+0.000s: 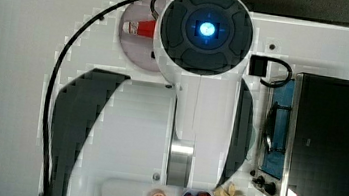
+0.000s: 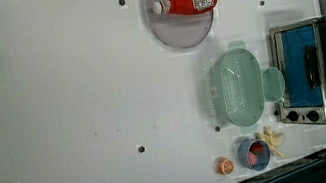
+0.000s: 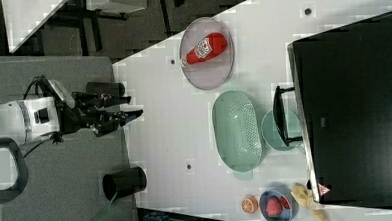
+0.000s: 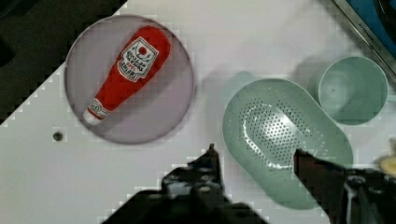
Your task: Drag strainer right to left.
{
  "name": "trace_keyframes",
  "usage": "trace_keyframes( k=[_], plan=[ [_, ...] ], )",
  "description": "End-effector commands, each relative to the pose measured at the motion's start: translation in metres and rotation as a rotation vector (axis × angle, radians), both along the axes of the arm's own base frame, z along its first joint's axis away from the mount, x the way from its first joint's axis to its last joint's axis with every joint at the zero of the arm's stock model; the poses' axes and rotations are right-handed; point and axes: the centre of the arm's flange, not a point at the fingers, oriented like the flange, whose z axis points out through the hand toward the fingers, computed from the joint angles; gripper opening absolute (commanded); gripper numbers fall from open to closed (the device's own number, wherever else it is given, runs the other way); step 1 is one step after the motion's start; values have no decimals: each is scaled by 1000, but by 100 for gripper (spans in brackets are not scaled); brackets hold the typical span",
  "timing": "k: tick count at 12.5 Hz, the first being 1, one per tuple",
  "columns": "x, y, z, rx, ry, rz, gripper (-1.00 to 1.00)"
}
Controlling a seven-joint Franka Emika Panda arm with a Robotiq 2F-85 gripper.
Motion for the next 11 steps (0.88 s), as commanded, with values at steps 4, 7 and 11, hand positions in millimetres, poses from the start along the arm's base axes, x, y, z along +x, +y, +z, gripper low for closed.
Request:
trace_keyframes(
  k=[4,7,11],
  plan=[
    [-206,-44,60,27,8,-108,100],
    [-183,-38,21,17,36,-100,100],
    [-131,-32,-62,7,7,-193,100]
  ],
)
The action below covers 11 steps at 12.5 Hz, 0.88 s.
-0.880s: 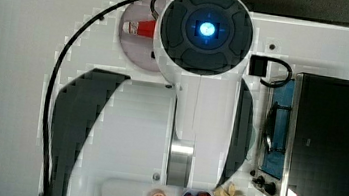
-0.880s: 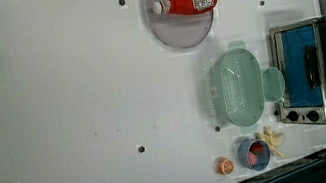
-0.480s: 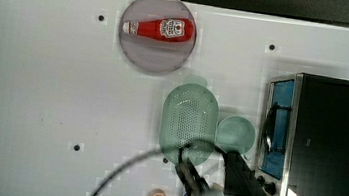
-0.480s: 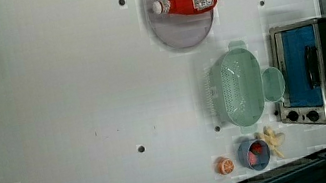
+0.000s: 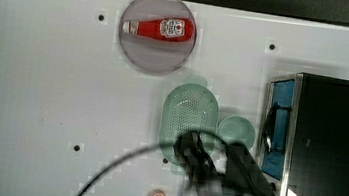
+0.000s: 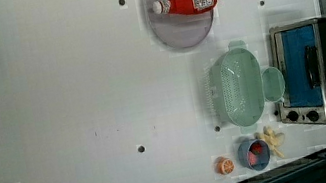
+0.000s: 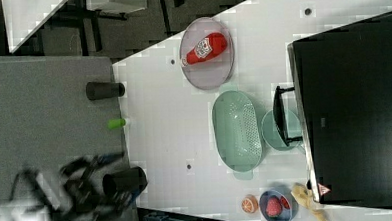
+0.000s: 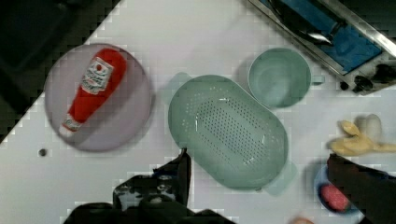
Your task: Drag strainer right to left.
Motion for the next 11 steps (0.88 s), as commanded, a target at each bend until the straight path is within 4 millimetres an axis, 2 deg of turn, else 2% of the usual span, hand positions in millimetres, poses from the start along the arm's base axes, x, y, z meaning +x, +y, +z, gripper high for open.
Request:
trace_keyframes(
  k=[1,7,11],
  plan=[
    [37,11,-134,46,199,-123,100],
    [86,16,-281,55,253,-412,100],
    [104,25,-360,78,189,-540,100]
  ],
)
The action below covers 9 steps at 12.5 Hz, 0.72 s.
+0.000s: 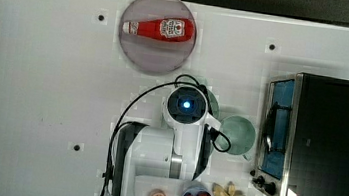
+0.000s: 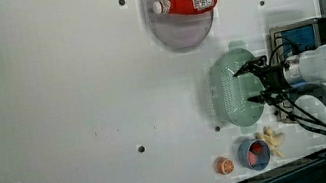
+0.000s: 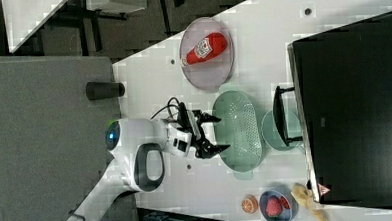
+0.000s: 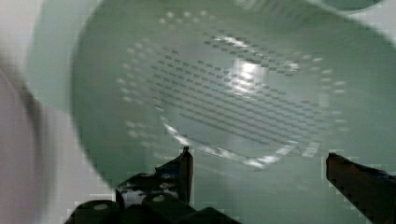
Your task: Drag strainer right to left.
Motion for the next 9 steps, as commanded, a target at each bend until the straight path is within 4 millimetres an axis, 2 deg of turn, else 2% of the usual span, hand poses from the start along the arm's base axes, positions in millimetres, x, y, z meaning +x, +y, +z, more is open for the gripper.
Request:
trace_keyframes(
  k=[1,5,9],
  plan=[
    [13,-1,-16,-8,-102,-192,100],
    [7,20,-65,-4,-75,-201,100],
    [4,34,-83,2,-69,-181,100]
  ],
)
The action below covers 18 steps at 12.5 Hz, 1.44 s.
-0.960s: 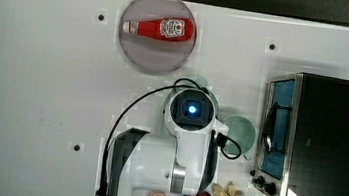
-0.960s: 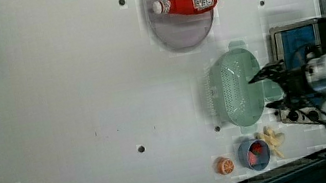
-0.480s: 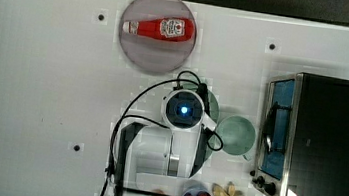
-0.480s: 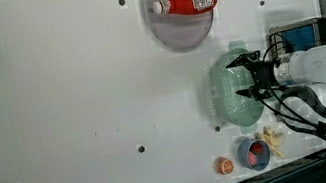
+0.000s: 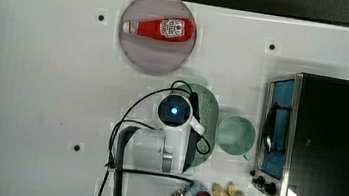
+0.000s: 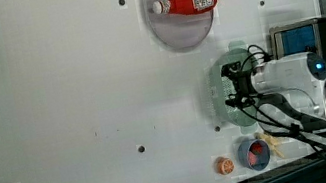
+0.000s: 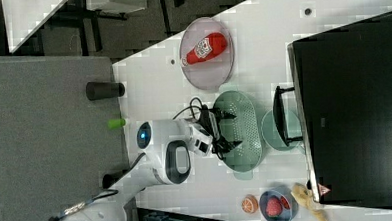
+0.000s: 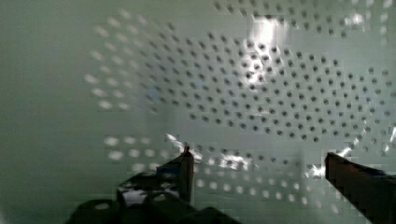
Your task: Drag strainer right to left.
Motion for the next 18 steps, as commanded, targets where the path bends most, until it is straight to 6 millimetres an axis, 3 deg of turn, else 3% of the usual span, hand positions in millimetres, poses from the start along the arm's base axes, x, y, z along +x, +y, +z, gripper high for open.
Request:
trace_keyframes(
  k=[1,4,8,18],
  plan=[
    [15,18,15,11,-61,-45,100],
    [14,37,16,43,-58,-78,100],
    [8,81,16,76,-48,-70,100],
    [-12,209,17,82,-26,-183,100]
  ],
)
